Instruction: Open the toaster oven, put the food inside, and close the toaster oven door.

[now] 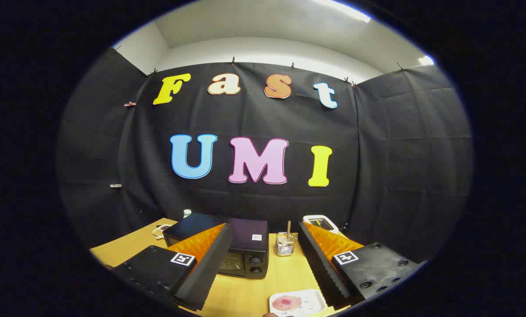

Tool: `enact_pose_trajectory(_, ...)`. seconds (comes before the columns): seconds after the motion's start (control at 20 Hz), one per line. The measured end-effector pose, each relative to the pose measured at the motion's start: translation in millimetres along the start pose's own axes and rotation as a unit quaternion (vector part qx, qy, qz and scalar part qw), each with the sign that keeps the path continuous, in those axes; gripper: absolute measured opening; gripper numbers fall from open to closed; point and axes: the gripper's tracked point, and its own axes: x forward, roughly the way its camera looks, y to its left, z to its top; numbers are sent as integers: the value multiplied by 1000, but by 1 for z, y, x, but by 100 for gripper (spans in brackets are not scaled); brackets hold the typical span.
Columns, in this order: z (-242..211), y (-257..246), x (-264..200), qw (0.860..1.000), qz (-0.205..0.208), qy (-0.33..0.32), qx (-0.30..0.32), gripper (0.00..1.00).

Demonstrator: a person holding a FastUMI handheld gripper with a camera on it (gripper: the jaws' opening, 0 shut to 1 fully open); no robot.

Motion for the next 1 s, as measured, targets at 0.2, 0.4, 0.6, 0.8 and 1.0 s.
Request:
enact_pose_trajectory(0.2,-2,3,1,1000,-1,1,6,98)
enact_pose_trajectory(0.4,-5,5,6,1000,1,5,7,98)
enact_pose_trajectory(0.6,-2,6,12,1000,8,8,7,98)
enact_pose_trajectory(0.8,-2,-1,18,1000,-1,12,7,98)
enact_pose_trajectory(1.0,-5,-1,23,1000,-10,15,6,98)
